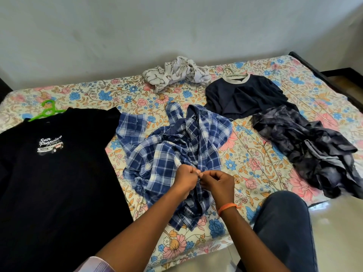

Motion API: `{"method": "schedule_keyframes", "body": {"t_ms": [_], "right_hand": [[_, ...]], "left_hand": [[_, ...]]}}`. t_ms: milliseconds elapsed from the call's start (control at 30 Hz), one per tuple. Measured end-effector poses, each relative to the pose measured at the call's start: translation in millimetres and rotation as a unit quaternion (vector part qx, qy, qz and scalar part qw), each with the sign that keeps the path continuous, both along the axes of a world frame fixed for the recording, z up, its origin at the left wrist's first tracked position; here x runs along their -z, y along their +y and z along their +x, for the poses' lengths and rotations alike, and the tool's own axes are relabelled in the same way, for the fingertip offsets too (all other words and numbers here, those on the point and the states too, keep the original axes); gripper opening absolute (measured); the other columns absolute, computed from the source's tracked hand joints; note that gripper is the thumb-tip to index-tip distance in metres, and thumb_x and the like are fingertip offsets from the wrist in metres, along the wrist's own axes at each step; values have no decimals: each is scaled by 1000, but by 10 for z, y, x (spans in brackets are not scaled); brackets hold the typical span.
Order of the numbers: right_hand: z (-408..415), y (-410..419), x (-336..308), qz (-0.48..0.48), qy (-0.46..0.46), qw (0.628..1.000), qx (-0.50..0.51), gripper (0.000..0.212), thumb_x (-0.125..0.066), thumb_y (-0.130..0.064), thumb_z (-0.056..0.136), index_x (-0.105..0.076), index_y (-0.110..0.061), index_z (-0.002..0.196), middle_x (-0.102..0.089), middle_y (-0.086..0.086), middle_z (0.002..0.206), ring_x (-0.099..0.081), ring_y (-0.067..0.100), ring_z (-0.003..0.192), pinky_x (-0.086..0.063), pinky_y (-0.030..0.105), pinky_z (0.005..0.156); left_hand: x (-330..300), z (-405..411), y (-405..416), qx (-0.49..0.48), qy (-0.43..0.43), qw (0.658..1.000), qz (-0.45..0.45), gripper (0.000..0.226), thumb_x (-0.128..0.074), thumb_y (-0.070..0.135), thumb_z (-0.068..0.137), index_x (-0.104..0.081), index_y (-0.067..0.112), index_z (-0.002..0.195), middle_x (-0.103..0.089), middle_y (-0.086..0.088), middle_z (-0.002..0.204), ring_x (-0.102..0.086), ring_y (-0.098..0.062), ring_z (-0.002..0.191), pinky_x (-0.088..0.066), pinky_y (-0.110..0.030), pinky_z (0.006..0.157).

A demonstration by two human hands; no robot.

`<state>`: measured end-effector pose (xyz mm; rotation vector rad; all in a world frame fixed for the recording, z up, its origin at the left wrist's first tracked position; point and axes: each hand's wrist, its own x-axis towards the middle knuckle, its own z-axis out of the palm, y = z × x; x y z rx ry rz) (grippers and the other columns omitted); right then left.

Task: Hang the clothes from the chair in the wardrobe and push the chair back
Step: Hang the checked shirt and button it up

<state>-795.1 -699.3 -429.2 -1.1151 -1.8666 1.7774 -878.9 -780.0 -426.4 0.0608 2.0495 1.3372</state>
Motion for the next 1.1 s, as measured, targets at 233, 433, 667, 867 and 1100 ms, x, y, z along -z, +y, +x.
{"method": "schedule_keyframes", "body": {"t_ms": [233,433,667,867,1100], "right_hand": [[-82,-80,-37,285,-120,949,-64,27,-69,-16,85,-64,-13,59,-60,-3,57,-55,12,55,-49,30,55],[-182,-69,-117,276,-192,939,-74,33,-53,-19,93,-44,-14,62,-51,3,62,-41,15,55,-36,34,51],[-152,-109,11,190,-101,976,-34,27,-56,-8,90,-49,-11,64,-51,3,62,-40,15,57,-35,35,55],[-9,54,-64,-121,-14,988,-98,17,-53,-7,96,-61,-5,81,-59,8,63,-55,15,53,-46,24,49],[-80,204,96,116,-102,988,-23,14,-63,0,81,-64,-14,79,-67,4,76,-64,22,70,-53,29,64]], "left_hand": [[15,79,-23,49,88,993,-59,44,-53,14,100,-40,15,58,-39,0,55,-34,-13,51,-29,-26,51],[-40,123,-48,33,172,984,-23,36,-55,11,98,-49,14,63,-51,3,61,-46,-9,55,-34,-17,51],[-95,152,24,-11,135,989,-54,35,-53,12,99,-53,8,64,-58,-5,65,-53,-19,58,-45,-33,54],[61,119,-32,-23,1,1000,15,23,-52,18,101,-63,1,89,-59,-7,76,-54,-19,69,-46,-33,56],[84,187,-80,156,135,978,-32,20,-52,6,99,-66,11,113,-67,-4,98,-58,-9,68,-41,-15,52]]}}
